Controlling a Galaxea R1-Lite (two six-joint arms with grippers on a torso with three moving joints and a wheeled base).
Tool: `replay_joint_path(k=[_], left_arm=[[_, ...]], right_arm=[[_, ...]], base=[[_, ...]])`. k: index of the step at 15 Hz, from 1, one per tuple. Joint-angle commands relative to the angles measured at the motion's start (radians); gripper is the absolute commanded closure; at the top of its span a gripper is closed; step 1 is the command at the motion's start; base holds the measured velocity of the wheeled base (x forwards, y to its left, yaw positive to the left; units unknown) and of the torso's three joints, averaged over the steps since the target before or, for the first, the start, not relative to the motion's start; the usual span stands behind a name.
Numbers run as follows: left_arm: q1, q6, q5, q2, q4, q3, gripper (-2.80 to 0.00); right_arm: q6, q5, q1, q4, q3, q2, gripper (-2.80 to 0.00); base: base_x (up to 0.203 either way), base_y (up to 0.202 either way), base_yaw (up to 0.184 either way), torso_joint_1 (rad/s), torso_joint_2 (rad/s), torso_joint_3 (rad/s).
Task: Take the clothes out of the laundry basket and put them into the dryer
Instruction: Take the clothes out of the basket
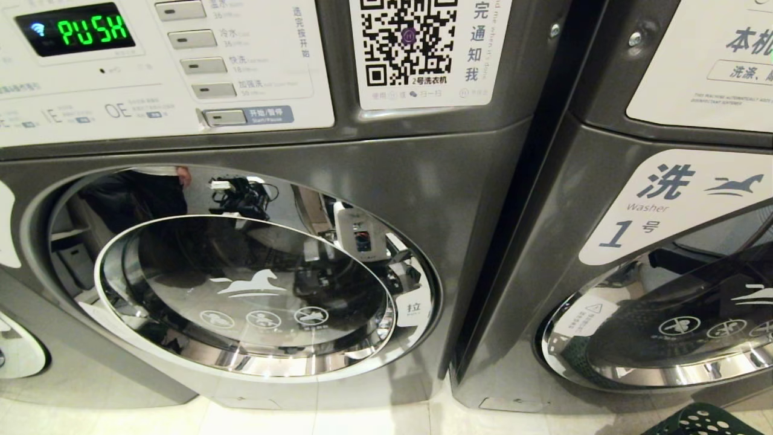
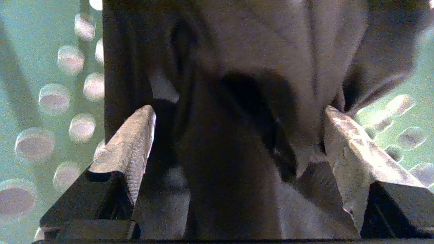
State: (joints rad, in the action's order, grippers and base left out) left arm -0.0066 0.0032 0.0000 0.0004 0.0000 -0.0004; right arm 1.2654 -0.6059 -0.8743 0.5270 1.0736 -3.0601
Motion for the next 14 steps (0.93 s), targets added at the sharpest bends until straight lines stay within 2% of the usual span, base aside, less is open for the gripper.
replay_joint_path(k=[1,9,14], left_arm=[[0.000,0.000,0.000,0.000,0.000,0.000,0.00],[0.000,0.000,0.000,0.000,0.000,0.000,0.00],[0.000,0.000,0.000,0.000,0.000,0.000,0.00]], right_arm=[[0.011,-0.042,0.003,0.004,0.000,0.011,-2.80],[0.069,-0.178,0.000,0.002,-0.001,0.009,-2.80],[0.069,-0.180,0.000,0.001,-0.003,0.003,-2.80]], base=[[0.000,0.000,0.000,0.000,0.00,0.000],[0.000,0.000,0.000,0.000,0.00,0.000],[0.000,0.000,0.000,0.000,0.00,0.000]])
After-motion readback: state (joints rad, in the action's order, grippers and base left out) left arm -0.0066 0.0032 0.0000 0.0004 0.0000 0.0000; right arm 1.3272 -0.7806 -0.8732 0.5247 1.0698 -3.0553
